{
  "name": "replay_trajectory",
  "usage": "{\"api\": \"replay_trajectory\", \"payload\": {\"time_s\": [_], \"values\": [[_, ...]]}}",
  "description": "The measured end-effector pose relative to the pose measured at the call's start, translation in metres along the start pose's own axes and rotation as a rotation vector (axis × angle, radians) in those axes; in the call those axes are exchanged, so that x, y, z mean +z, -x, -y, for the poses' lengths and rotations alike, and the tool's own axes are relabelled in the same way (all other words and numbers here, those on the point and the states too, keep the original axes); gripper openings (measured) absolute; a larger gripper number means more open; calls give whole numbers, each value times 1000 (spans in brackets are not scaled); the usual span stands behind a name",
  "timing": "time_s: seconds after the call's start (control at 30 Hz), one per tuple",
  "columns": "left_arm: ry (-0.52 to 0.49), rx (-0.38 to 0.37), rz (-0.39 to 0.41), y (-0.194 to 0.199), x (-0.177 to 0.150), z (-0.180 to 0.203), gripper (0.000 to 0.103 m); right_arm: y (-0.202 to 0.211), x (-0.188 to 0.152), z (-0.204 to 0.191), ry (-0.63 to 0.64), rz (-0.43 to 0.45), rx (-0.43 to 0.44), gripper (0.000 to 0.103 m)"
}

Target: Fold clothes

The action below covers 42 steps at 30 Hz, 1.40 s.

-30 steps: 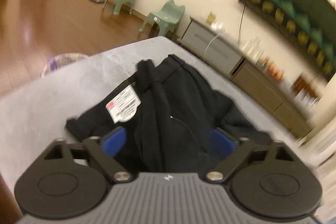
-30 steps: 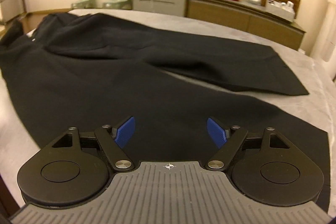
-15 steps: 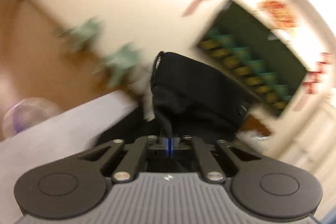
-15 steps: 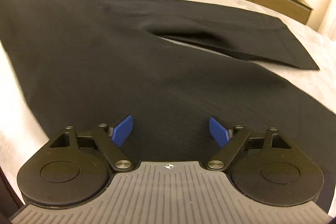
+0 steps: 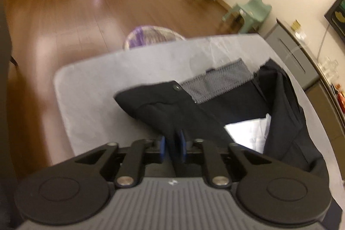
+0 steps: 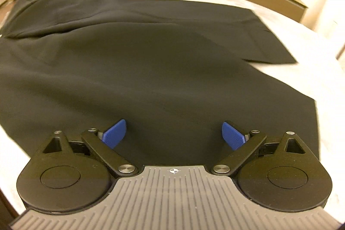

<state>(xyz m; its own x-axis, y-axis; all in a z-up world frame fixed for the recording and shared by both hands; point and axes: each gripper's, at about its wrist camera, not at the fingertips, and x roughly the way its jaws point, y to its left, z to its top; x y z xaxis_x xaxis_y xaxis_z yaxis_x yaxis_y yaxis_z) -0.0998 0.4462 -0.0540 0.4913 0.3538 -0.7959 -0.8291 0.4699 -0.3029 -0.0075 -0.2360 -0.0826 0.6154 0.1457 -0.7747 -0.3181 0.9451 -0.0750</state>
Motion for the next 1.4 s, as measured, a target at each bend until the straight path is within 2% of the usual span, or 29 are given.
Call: {"api": "replay_trajectory", "payload": {"time_s": [0.03,0.07,0.1,0.13,0.23,0.3,0.37,0.4,0.47,0.57,0.67,0.73,0.83,0.97,1.03,1.07,1.13,1.2,1.3,1.4], "values": [[3,20,37,7,-1,3,20,3,0,11,-27,6,-19,90],[7,44,77,14,-1,4,34,6,0,22,-54,13,-38,89],[10,70,126,24,-3,4,55,11,-1,33,-88,21,-52,89],[8,94,181,34,-6,6,61,16,-3,47,-131,32,-61,89],[-90,95,308,58,-17,26,62,31,-11,86,-258,60,-71,89],[-199,40,343,66,-28,47,62,35,-18,105,-312,53,-83,89],[-321,-66,312,69,-40,69,64,31,-23,112,-319,14,-78,87],[-380,-125,260,65,-48,80,64,27,-25,114,-314,-10,-73,83],[-470,-208,144,52,-63,99,61,22,-28,107,-231,-36,-94,85],[-572,-276,19,36,-87,122,60,18,-28,112,-191,-42,-127,95],[-647,-299,-23,33,-104,137,61,12,-27,132,-243,-46,-161,96],[-659,-282,-42,26,-109,137,61,10,-27,144,-279,-44,-172,96],[-644,-223,-92,14,-107,130,61,9,-27,151,-307,-37,-240,97],[-548,-116,-121,-1,-90,102,60,10,-21,138,-253,-41,-365,96],[-492,-112,-100,0,-79,89,59,18,-17,120,-207,-3,-400,79],[-464,-110,-89,0,-73,83,60,25,-14,110,-193,33,-384,80],[-418,-94,-70,0,-63,73,60,39,-12,93,-193,116,-271,88],[-419,-25,-57,-8,-62,71,61,37,-11,82,-191,108,-156,88],[-421,50,-41,-14,-61,70,61,24,-12,82,-210,28,-128,85],[-415,82,-30,-14,-60,70,61,18,-20,100,-255,-31,-195,90]]}}
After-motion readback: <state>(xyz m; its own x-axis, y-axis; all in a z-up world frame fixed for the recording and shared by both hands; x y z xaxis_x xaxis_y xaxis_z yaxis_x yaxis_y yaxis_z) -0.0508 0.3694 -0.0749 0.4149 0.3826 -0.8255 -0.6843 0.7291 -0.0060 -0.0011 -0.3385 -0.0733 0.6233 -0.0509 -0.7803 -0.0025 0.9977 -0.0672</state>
